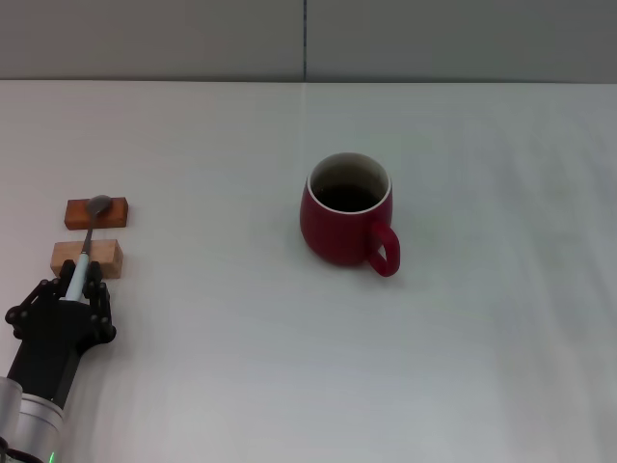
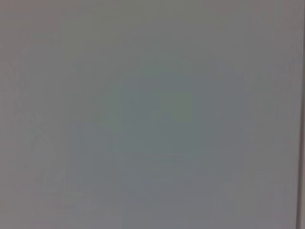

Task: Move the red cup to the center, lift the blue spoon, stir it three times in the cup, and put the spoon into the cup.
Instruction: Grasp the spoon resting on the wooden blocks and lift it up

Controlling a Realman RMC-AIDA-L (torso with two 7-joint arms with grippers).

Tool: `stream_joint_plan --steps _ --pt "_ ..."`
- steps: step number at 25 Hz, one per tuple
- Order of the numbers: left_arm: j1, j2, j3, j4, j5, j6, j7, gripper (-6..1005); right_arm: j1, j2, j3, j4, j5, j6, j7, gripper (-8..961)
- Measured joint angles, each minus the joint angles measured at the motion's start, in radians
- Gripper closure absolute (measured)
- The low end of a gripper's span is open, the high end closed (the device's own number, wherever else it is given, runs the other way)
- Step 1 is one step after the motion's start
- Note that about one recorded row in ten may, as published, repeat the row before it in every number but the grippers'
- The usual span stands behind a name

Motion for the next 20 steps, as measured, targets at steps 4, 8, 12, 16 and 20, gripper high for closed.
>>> stream_joint_plan --steps 4,8,12,16,20 --pt "0.001 0.0 0.0 0.0 0.0 0.001 0.0 764 -0.003 0.0 0.0 0.001 0.0 0.0 0.002 618" --pt "0.001 0.0 0.0 0.0 0.0 0.004 0.02 785 -0.005 0.0 0.0 0.003 0.0 0.0 0.003 618" --pt "-0.002 -0.003 -0.002 -0.011 0.0 0.009 0.093 806 -0.007 0.0 0.0 0.003 0.0 0.0 0.003 618" --pt "-0.005 -0.003 -0.009 -0.014 0.0 0.01 0.099 823 -0.01 0.0 0.0 0.004 0.0 0.0 0.003 617" --pt "0.0 -0.001 -0.012 -0.013 0.008 0.02 0.098 827 -0.012 0.001 0.0 0.005 0.0 0.0 0.003 617"
